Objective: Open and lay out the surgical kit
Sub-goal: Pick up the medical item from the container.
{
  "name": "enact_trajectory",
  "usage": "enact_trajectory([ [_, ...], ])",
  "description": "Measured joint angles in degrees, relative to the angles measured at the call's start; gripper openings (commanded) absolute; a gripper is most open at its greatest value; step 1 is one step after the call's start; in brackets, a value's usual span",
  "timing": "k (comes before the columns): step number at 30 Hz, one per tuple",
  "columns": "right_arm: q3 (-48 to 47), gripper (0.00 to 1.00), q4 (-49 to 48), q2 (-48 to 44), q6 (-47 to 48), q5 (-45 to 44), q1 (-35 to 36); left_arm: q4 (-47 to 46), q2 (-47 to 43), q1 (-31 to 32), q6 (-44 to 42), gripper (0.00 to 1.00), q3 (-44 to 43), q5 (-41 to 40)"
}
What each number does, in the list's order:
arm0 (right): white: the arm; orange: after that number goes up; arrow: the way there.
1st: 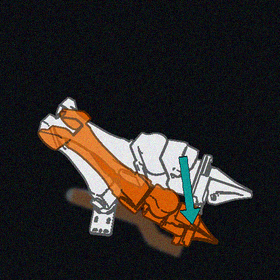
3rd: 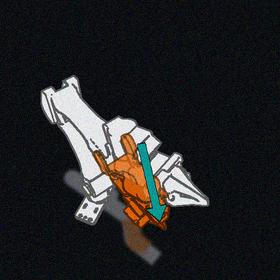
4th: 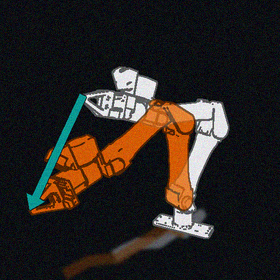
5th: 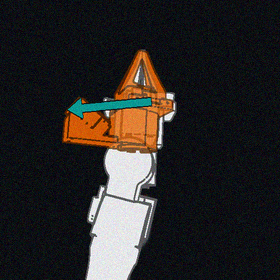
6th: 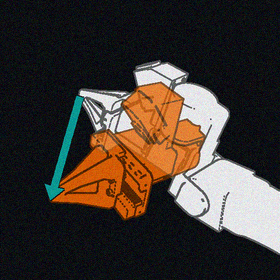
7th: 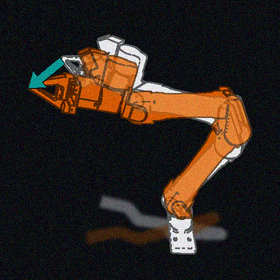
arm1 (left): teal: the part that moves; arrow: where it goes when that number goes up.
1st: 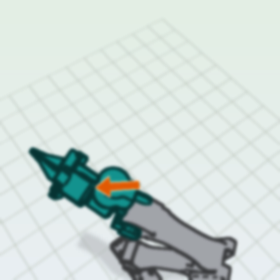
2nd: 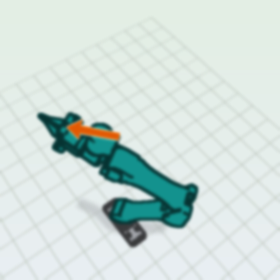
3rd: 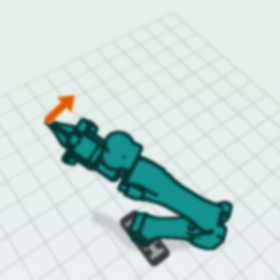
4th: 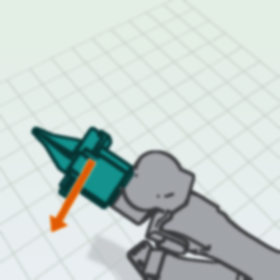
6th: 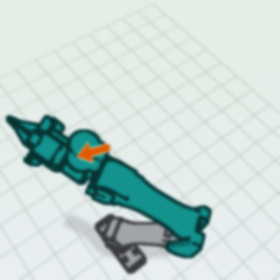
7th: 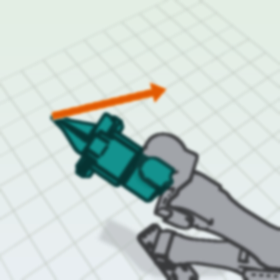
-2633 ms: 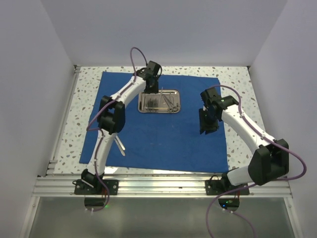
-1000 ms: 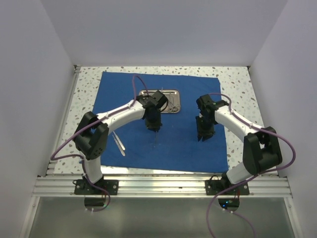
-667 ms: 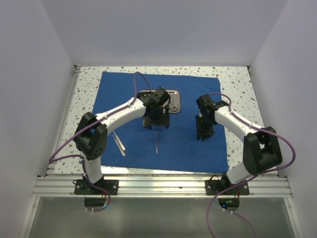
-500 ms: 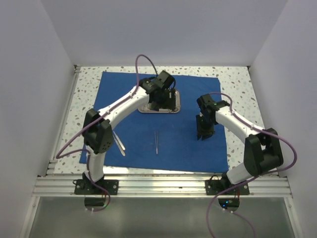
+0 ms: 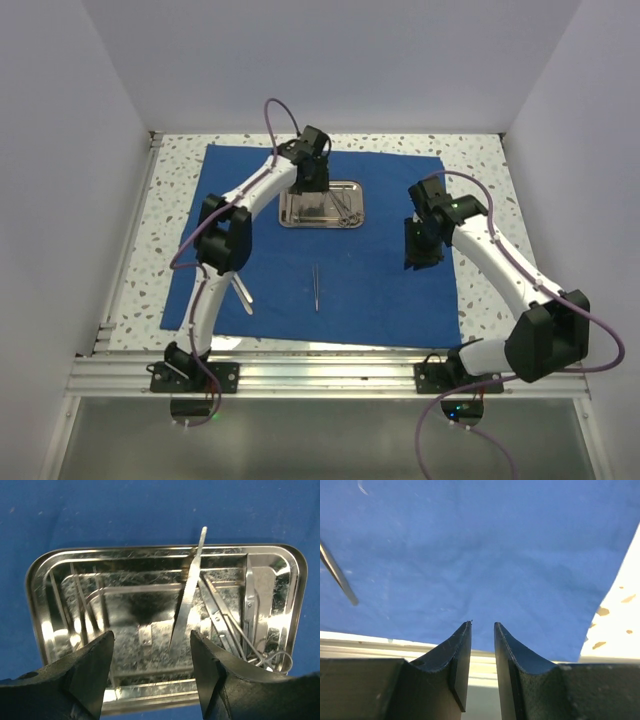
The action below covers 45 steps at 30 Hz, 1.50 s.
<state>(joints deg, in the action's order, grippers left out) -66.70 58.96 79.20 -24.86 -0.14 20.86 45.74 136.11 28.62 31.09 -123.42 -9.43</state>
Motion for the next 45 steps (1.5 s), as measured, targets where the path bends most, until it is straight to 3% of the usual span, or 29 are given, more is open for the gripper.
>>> enact_trajectory([
  [12,0.07,0.29,4.15,-1.14,0.00,-3.45,0.00,-9.11,6.71,1.53,-0.96,0.64,-4.39,3.02],
  [26,-0.09,0.28,4.37,2.32,1.57,-5.40,0.00,-10.54,12.68,1.81,-4.28,0.57,-10.88,-4.28],
  [29,-0.48,0.28,4.46,3.37,2.16,-5.79,0.00,-10.67,13.16,2.08,-5.16,0.49,-11.50,-5.51],
  [39,-1.33,0.27,4.37,5.70,3.23,-6.14,-0.11,-10.60,13.55,2.34,-6.82,0.08,-11.52,-7.34],
  [42,-1.33,0.27,4.33,5.70,3.34,-6.12,-0.31,-10.82,13.57,2.51,-6.75,0.00,-11.52,-7.30],
  [45,-1.33,0.27,4.17,5.70,3.50,-5.97,-0.37,-11.06,13.60,2.58,-6.75,0.00,-11.54,-6.88],
])
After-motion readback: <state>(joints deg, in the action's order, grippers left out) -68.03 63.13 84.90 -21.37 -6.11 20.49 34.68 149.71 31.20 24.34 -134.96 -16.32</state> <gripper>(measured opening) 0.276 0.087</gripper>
